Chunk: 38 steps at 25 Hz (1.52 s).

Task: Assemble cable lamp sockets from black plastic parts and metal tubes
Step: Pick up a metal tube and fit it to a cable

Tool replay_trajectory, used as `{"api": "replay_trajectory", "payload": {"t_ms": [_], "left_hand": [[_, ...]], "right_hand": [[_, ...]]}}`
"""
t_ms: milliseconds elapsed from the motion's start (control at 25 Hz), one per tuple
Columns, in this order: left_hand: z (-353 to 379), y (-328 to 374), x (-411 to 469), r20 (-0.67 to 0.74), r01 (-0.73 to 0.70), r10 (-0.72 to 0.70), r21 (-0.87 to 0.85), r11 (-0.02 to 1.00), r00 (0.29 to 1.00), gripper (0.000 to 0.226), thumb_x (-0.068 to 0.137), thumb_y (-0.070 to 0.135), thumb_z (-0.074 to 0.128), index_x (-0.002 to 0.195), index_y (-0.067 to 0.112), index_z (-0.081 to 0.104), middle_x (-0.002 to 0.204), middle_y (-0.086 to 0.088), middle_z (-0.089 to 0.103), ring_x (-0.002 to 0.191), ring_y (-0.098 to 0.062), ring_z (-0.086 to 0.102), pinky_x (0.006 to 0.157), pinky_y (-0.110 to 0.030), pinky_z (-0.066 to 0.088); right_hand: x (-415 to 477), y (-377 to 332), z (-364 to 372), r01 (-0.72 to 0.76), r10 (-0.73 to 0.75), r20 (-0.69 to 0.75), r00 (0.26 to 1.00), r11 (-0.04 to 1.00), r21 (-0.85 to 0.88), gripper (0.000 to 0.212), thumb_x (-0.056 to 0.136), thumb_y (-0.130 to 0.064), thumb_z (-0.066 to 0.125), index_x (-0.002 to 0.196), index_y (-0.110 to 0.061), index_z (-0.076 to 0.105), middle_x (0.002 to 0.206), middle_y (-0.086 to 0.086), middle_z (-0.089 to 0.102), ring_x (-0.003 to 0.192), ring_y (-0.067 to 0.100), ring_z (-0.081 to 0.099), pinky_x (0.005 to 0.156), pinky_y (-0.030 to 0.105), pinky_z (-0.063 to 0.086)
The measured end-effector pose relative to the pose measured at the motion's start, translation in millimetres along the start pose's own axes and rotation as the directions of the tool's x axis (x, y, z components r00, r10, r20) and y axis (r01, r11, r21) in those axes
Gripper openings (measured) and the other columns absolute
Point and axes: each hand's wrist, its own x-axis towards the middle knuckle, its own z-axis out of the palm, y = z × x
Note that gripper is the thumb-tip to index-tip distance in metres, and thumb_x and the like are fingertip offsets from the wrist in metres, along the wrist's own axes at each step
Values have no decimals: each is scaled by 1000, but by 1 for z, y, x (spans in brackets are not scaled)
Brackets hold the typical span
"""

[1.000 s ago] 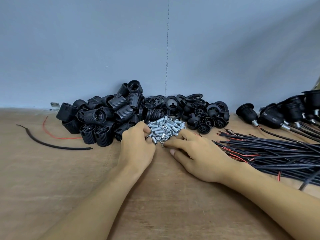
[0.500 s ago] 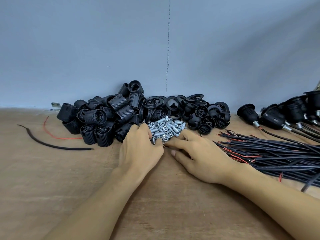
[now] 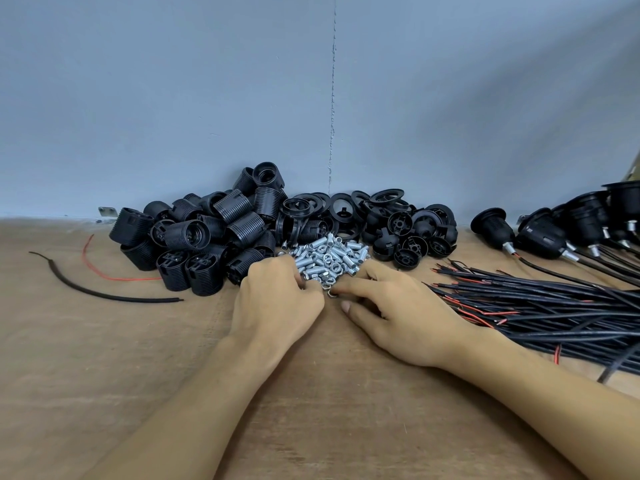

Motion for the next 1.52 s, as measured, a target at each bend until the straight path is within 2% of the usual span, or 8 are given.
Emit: {"api": "replay_trajectory", "payload": {"t_ms": [280, 560, 720, 840, 960, 1120, 1320, 1520], "left_hand": [[-2, 4, -3, 29, -43, 40, 108, 993, 999, 14, 81, 36, 63, 77, 22, 62, 74, 6, 58, 67, -21, 52, 56, -30, 36], [-7, 7, -6, -1, -40, 41, 158, 987, 999, 17, 82, 38, 61, 79, 22, 62, 68, 8, 50, 69, -25, 49, 63, -31, 37], [-8, 9, -6, 62, -46, 33, 221, 974, 998, 17, 85, 35, 58, 93, 20, 57, 78, 4, 49, 73, -25, 45, 65, -32, 35], [-9, 12, -9, 76, -63, 47, 222, 973, 996, 12, 86, 28, 56, 93, 18, 57, 86, 1, 57, 77, -29, 52, 67, -33, 37], [-7, 18, -17, 16, -185, 185, 137, 973, 983, 10, 92, 29, 57, 98, 21, 58, 102, 2, 64, 91, -29, 64, 68, -34, 42], [1, 27, -25, -75, -485, 480, -92, 869, 874, 5, 96, 26, 63, 100, 24, 65, 91, 7, 68, 84, -20, 66, 74, -40, 51], [6, 20, -17, -47, -409, 412, -265, 873, 910, 18, 88, 24, 75, 90, 30, 57, 78, 18, 66, 62, 11, 53, 75, -36, 47], [10, 17, -16, 57, -334, 336, -49, 941, 940, 25, 83, 50, 73, 96, 31, 65, 82, 18, 54, 82, -3, 54, 78, -30, 40]], "right_hand": [[0, 0, 1, -12, 14, 40, 999, 999, -46, 35, 102, -43, 45, 137, -42, 52, 102, -18, 34, 98, 11, 51, 80, 29, 42], [-2, -1, -5, -18, 17, 7, 1000, 999, 45, 25, 97, -38, 55, 121, -39, 63, 103, -13, 52, 91, 6, 54, 81, 35, 50], [-2, 2, -5, -45, 48, -34, 998, 994, 100, 17, 93, -35, 64, 109, -36, 69, 92, -15, 53, 80, -2, 50, 75, 25, 48], [-1, 5, -4, -99, 106, -71, 992, 991, 87, 16, 93, -33, 64, 107, -35, 72, 88, -15, 54, 78, -1, 51, 77, 29, 50], [1, 6, -4, -125, 138, -95, 986, 983, 136, 11, 91, -28, 69, 100, -33, 74, 84, -16, 58, 77, -2, 53, 75, 21, 47], [3, 8, -11, -214, 281, -130, 951, 900, 381, 18, 96, -20, 61, 95, -27, 77, 71, -16, 67, 69, 1, 59, 66, 16, 42], [5, 7, -17, -269, 348, -4, 938, 731, 627, 13, 94, -16, 65, 94, -21, 77, 70, -4, 72, 62, 8, 62, 69, 25, 51], [7, 13, -15, -301, 430, -184, 884, 824, 480, 7, 91, -22, 71, 87, -24, 76, 73, -10, 71, 65, 0, 61, 67, 12, 46]]}}
